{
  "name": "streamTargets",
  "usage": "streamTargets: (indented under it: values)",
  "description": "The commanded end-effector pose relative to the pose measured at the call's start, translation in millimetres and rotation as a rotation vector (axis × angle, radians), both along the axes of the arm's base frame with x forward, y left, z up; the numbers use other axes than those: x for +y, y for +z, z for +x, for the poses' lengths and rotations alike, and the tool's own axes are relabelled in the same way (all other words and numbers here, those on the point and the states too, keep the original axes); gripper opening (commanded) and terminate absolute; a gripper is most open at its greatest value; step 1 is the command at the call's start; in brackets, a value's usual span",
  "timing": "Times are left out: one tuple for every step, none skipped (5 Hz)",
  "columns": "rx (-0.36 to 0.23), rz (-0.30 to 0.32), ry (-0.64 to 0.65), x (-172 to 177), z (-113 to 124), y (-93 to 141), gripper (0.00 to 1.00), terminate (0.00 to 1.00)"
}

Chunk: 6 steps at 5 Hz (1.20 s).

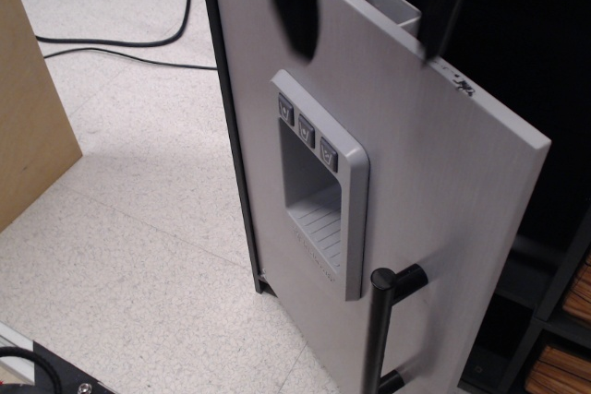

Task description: Close fridge

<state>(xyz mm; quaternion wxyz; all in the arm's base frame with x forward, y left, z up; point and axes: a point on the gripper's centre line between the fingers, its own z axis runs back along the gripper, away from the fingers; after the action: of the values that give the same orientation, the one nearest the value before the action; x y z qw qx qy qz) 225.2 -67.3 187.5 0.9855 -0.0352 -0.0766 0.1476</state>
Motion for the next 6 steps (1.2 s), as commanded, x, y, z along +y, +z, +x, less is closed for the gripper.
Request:
streamTargets:
  values:
    - [-0.004, 0.131, -0.119, 19, -26, -35, 1.00, 0.00]
    - [0.013, 0.154, -0.182, 21, -12, -76, 1.00, 0.00]
    - [-0.017, 0.163, -0.247, 15, 0, -92, 1.00, 0.00]
    - [-0.051, 0.119, -0.282, 8, 22, -88, 1.00, 0.00]
    - [-0.087, 0.128, -0.307, -1, 40, -86, 1.00, 0.00]
    - [-0.126, 0.151, -0.316, -9, 52, -86, 1.00, 0.00]
